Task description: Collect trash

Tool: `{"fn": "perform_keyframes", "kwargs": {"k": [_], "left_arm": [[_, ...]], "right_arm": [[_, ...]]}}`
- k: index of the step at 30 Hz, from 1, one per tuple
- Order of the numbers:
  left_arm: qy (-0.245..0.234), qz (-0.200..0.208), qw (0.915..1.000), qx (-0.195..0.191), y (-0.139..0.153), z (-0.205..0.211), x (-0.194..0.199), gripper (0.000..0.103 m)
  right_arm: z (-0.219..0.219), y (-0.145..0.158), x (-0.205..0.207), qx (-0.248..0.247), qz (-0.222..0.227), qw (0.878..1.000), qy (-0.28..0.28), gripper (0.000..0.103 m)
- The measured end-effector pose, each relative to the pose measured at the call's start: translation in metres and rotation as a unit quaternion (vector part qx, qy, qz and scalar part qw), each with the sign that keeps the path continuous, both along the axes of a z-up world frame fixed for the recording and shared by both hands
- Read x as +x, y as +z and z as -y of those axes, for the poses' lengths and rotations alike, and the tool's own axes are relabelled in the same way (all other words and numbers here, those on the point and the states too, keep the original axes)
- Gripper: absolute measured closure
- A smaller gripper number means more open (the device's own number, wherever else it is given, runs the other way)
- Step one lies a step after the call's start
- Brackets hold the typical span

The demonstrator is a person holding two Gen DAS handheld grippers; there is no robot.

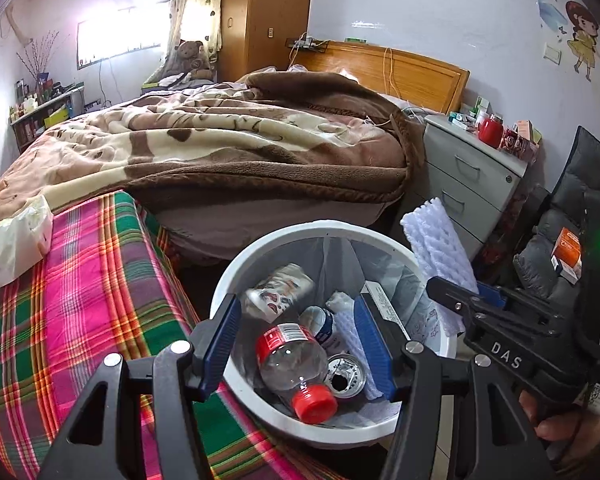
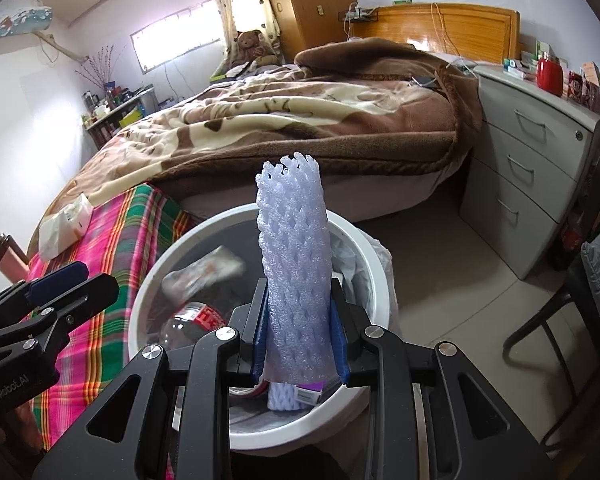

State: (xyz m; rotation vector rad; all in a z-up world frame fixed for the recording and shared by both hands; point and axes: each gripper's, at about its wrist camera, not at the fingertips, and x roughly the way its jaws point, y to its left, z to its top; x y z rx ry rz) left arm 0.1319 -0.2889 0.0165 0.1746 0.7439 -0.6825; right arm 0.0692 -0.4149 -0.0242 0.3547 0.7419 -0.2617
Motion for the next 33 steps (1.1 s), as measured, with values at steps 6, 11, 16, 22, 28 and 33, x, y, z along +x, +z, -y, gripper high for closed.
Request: {"fn": "perform_keyframes", "kwargs": {"k": [6,11,16,22,28,33], "left_arm": [[0.005,-0.008,0.9999,-0.004,-0.001,-0.003,0.002,0.040],[0.008,-0.012,0.9999,-0.008,-0.001,-0.009,0.001,0.031],[0.012,-0.011,0.9998,-0.011,0.002,-0.017,-0.002,0.028],[0.016,-0.006,0.9997,-0.017,0.006,-0.026,-0.008,0.026],[0.022,0.001,0.9994,-0.025,0.011,-0.038,-0.017,0.023],[0.033,0.014,0.9990,-0.026,0.013,-0.052,-0.029,0.022]], "right_arm": [[-0.001,-0.005,0.004,-0.009,-0.019,1.000,0.010,0.072],[-0.002,-0.003,0.001,-0.008,-0.016,1.000,0.009,0.047],[-0.003,0.000,-0.003,-0.007,-0.013,1.000,0.003,0.047],[-0.012,0.007,-0.007,-0.010,-0.001,1.000,0.004,0.047],[-0.021,0.013,-0.015,-0.013,0.013,1.000,0.003,0.047],[-0.032,0.020,-0.026,-0.017,0.033,0.999,0.005,0.047]]}}
